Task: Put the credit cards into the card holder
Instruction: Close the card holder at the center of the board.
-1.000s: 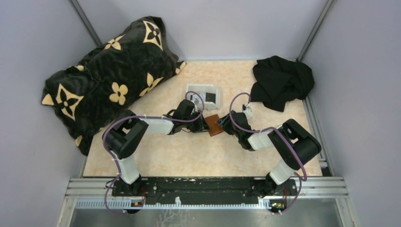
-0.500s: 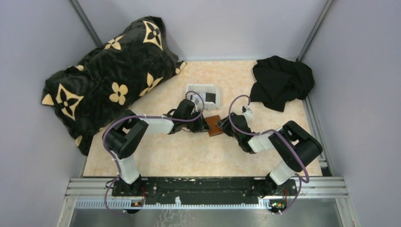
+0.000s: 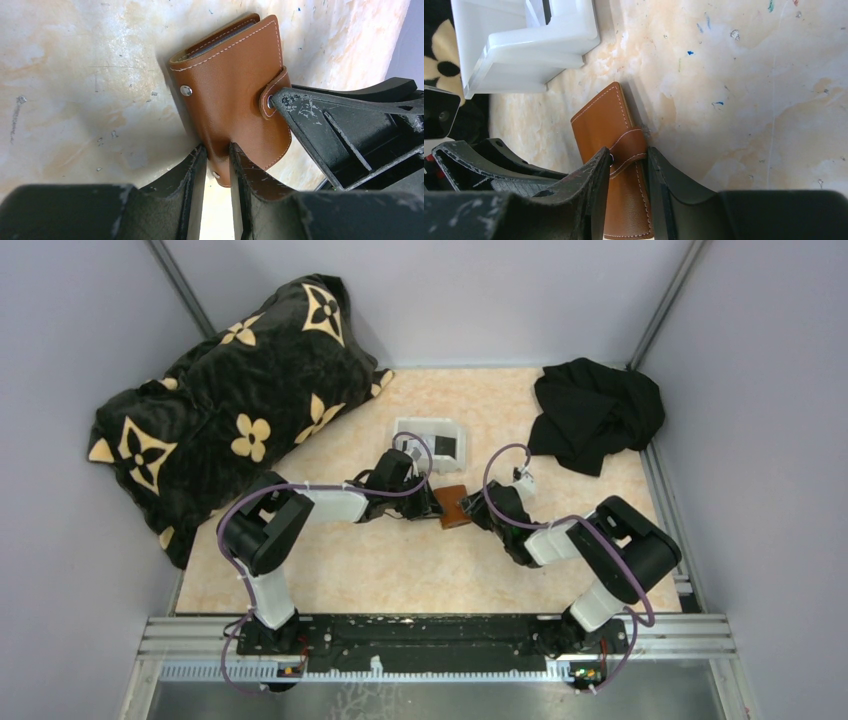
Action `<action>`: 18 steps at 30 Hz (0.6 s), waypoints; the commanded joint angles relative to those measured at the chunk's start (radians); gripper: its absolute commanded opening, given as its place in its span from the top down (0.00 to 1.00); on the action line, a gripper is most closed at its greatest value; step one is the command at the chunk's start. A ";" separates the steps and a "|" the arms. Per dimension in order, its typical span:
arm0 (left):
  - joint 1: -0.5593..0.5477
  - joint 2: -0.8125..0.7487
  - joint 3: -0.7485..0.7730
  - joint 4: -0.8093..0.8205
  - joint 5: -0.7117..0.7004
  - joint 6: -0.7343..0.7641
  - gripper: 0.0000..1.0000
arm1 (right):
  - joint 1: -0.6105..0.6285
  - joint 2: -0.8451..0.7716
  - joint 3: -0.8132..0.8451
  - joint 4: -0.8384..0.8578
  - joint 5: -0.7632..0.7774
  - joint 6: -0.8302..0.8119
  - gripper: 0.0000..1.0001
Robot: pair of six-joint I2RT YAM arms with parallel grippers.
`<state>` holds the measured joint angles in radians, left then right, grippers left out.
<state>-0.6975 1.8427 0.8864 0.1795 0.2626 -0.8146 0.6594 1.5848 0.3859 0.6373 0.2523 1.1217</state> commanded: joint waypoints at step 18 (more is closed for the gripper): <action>-0.005 0.119 -0.038 -0.201 -0.118 0.066 0.68 | 0.106 0.129 -0.015 -0.337 -0.181 -0.039 0.68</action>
<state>-0.6907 1.8450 0.8909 0.1684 0.2623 -0.8143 0.6678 1.6184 0.3901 0.6846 0.2691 1.1233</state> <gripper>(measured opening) 0.322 0.322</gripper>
